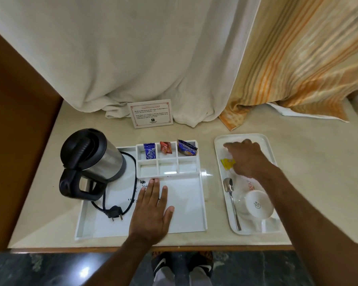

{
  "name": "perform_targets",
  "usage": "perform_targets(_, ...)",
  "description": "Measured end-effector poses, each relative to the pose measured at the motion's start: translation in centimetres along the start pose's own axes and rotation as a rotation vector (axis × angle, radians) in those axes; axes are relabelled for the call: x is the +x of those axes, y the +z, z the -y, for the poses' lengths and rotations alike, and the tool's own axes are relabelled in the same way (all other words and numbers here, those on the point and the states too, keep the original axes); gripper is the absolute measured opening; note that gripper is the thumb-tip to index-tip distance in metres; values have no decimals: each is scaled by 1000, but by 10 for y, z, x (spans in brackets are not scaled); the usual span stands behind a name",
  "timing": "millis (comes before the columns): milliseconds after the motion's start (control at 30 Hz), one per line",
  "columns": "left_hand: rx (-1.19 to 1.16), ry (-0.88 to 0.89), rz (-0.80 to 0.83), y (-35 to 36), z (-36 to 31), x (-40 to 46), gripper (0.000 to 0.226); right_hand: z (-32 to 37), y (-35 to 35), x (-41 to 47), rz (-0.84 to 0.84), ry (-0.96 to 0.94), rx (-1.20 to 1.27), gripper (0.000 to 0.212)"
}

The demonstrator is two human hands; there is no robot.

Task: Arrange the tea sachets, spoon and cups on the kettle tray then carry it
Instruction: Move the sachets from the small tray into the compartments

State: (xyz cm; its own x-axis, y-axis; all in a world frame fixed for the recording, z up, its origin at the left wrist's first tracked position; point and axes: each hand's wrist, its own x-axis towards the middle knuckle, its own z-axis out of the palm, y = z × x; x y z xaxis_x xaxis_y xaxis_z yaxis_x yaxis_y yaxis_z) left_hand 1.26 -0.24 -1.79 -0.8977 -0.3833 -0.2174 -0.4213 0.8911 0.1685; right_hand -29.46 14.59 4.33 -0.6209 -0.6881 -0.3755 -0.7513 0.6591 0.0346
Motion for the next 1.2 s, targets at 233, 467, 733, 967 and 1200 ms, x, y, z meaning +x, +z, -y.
perform_targets(233,10,-8,2,-1,-1,1,70,5,-14,-3,-124,20,79,11)
perform_targets(467,-19,7,-13,1,1,1,68,116,-73,-25,-359,-172,777,6)
perform_targets(733,-57,31,-23,1,1,3,72,222,-47,9,-111,-299,209,19)
perform_targets(967,-63,31,-53,3,4,2,74,199,-39,-15,-420,-252,446,33)
perform_targets(1200,-26,15,-73,12,6,1,79,36,-43,-32,-425,191,282,42)
